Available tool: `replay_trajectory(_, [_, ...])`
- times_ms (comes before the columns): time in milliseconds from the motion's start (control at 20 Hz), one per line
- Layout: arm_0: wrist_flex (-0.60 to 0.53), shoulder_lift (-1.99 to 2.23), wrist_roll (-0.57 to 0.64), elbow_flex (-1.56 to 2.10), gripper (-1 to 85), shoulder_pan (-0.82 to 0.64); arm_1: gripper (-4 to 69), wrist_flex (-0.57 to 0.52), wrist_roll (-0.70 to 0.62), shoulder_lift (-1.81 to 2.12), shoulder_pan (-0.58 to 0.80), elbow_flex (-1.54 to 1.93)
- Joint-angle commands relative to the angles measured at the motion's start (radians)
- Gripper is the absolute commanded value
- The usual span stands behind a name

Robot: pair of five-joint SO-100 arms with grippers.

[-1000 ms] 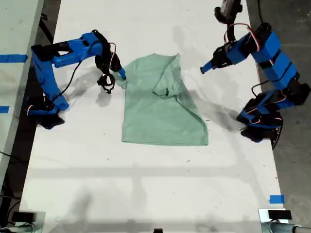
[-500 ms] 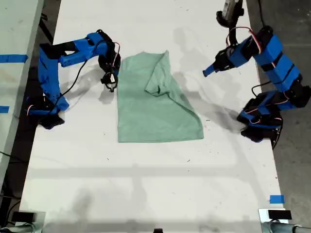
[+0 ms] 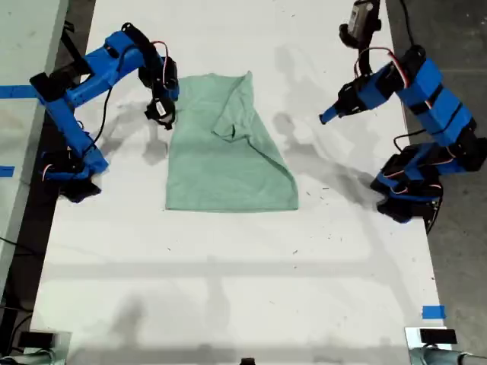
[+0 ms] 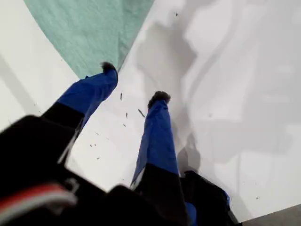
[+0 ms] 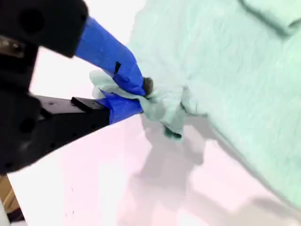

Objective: Fold tshirt

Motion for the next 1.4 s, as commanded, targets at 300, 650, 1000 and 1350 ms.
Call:
replay_trajectory(300, [-0.087, -0.383, -0.020, -0.586, 0.1, 0.209, 18.1, -0.044, 0.032, 0.046, -0.005, 0.023])
replay_trajectory(650, [-0.140, -0.419, 0.026, -0.589, 24.4, 0.250, 18.1, -0.087, 0.046, 0.044, -0.009, 0.071])
replay_trajectory(1000, [0.110, -0.074, -0.025, -0.439, 14.5, 0.255, 17.1, -0.092, 0.094, 0.048, -0.081, 0.109])
replay_trajectory(1350, [0.117, 0.295, -0.167, 0.098, 9.2, 0.422, 27.5, -0.170, 0.201, 0.038, -0.295, 0.229])
